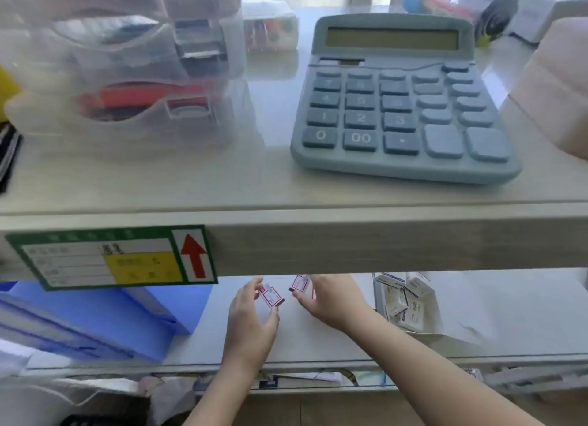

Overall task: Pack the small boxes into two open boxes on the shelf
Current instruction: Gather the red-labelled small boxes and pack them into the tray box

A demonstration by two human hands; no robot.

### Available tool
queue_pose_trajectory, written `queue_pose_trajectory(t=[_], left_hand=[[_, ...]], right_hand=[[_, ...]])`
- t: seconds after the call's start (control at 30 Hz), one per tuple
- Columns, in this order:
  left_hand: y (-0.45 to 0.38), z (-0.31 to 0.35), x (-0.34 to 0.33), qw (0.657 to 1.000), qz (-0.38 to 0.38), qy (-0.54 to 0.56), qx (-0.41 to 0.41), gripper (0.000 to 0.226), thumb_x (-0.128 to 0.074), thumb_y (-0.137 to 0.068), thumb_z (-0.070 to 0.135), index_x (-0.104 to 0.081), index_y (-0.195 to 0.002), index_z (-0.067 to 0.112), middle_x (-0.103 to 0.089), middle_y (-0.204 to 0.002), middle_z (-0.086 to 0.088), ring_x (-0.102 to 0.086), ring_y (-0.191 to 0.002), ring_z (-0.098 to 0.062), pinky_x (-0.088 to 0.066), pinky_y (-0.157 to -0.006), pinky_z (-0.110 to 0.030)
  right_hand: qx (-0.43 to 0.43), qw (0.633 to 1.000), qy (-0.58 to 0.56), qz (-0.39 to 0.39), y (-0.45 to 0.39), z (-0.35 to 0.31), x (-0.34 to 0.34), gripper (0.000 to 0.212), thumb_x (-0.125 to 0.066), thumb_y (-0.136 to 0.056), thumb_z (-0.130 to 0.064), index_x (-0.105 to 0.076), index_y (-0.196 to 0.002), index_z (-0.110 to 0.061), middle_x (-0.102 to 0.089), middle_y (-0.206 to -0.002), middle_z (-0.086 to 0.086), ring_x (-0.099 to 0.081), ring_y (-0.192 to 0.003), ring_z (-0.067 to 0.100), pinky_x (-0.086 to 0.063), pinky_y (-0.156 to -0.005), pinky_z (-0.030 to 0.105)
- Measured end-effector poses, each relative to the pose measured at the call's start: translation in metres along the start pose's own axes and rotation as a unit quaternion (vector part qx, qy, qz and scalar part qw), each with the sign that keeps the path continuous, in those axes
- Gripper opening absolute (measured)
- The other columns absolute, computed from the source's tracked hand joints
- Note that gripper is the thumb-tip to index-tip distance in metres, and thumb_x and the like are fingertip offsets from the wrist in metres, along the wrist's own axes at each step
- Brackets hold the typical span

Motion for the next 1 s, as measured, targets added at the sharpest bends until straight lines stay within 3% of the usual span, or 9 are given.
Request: queue_pose_trajectory(t=[0.1, 0.2, 0.3, 0.43, 0.53, 0.63, 0.77, 0.9, 1.0], left_hand=[[-0.009, 0.027, -0.022, 0.999, -0.029, 0.013, -0.040, 0.036, -0.073, -0.080, 0.019, -0.053, -0.109, 0.029, -0.057, -0.103, 0.012, -0.053, -0.100, -0.008, -0.049, -0.087, -0.033], [-0.015, 0.053, -0.046, 0.995, -0.050, 0.019, -0.078, 0.035, -0.073, -0.080, 0.018, -0.056, -0.109, 0.028, -0.055, -0.102, 0.015, -0.054, -0.100, -0.013, -0.048, -0.089, -0.034], [-0.017, 0.071, -0.068, 0.992, -0.087, 0.017, -0.088, 0.034, -0.071, -0.082, 0.018, -0.059, -0.113, 0.020, -0.057, -0.102, 0.009, -0.056, -0.101, -0.018, -0.047, -0.090, -0.035], [-0.019, 0.075, -0.092, 0.982, -0.148, -0.030, -0.116, 0.017, -0.067, -0.081, 0.017, -0.066, -0.098, 0.017, -0.069, -0.094, 0.001, -0.061, -0.088, -0.020, -0.050, -0.081, -0.038], [-0.023, 0.073, -0.096, 0.976, -0.156, -0.070, -0.138, 0.016, -0.067, -0.080, 0.021, -0.067, -0.095, 0.017, -0.071, -0.092, 0.000, -0.062, -0.086, -0.021, -0.051, -0.078, -0.040], [-0.021, 0.074, -0.091, 0.974, -0.146, -0.085, -0.151, 0.021, -0.067, -0.079, 0.021, -0.065, -0.100, 0.018, -0.070, -0.098, 0.001, -0.062, -0.091, -0.022, -0.051, -0.081, -0.039], [-0.009, 0.065, -0.079, 0.972, -0.149, -0.112, -0.146, 0.038, -0.063, -0.082, 0.024, -0.056, -0.120, 0.023, -0.064, -0.112, 0.003, -0.058, -0.101, -0.020, -0.047, -0.089, -0.039], [0.011, 0.041, -0.054, 0.971, -0.134, -0.159, -0.120, 0.050, -0.067, -0.081, 0.028, -0.052, -0.128, 0.025, -0.061, -0.112, 0.006, -0.055, -0.100, -0.019, -0.045, -0.089, -0.035], [0.025, 0.024, -0.034, 0.969, -0.126, -0.187, -0.100, 0.051, -0.070, -0.078, 0.033, -0.052, -0.126, 0.030, -0.061, -0.112, 0.009, -0.054, -0.102, -0.017, -0.044, -0.089, -0.033]], right_hand=[[-0.026, 0.997, -0.006, 0.077, 0.025, 0.021, 0.025, 0.026, -0.072, -0.076, -0.029, -0.065, -0.096, -0.015, -0.071, -0.086, 0.006, -0.065, -0.077, 0.029, -0.049, -0.064, 0.031], [-0.074, 0.993, -0.001, 0.091, 0.041, 0.036, 0.033, 0.019, -0.077, -0.065, -0.012, -0.062, -0.076, -0.014, -0.065, -0.067, 0.006, -0.061, -0.060, 0.028, -0.042, -0.054, 0.026], [-0.121, 0.991, 0.015, 0.061, 0.047, 0.051, 0.023, 0.010, -0.067, -0.070, -0.018, -0.058, -0.073, -0.015, -0.062, -0.068, 0.006, -0.059, -0.065, 0.030, -0.040, -0.057, 0.030], [-0.125, 0.991, 0.051, 0.015, 0.058, 0.049, 0.012, 0.012, -0.064, -0.071, -0.025, -0.062, -0.078, -0.016, -0.063, -0.072, 0.006, -0.057, -0.070, 0.028, -0.046, -0.061, 0.037], [-0.103, 0.990, 0.091, -0.021, 0.065, 0.043, 0.004, 0.021, -0.076, -0.052, -0.017, -0.057, -0.060, -0.016, -0.056, -0.058, 0.004, -0.053, -0.060, 0.027, -0.041, -0.051, 0.033], [-0.089, 0.992, 0.091, -0.019, 0.068, 0.043, -0.002, 0.034, -0.076, -0.035, -0.001, -0.053, -0.054, -0.018, -0.051, -0.053, 0.001, -0.051, -0.054, 0.023, -0.039, -0.046, 0.028], [-0.033, 0.998, 0.055, -0.008, 0.071, 0.030, -0.007, 0.037, -0.072, -0.035, 0.006, -0.054, -0.055, -0.019, -0.051, -0.053, -0.002, -0.050, -0.054, 0.021, -0.037, -0.044, 0.026], [0.033, 0.997, 0.050, -0.049, 0.084, 0.003, -0.025, 0.033, -0.058, -0.035, 0.005, -0.052, -0.055, -0.020, -0.050, -0.055, -0.004, -0.046, -0.057, 0.019, -0.024, -0.046, 0.026], [0.095, 0.992, 0.036, -0.071, 0.094, -0.022, -0.033, 0.024, -0.069, -0.049, -0.007, -0.055, -0.060, -0.022, -0.053, -0.060, -0.005, -0.047, -0.061, 0.019, -0.034, -0.050, 0.028]])
Point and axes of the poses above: each hand's wrist, its own y-axis away from the middle knuckle, its own x-axis out of the back of the hand, z = x × y, the point moved 8 cm from there along -y, towards the middle knuckle
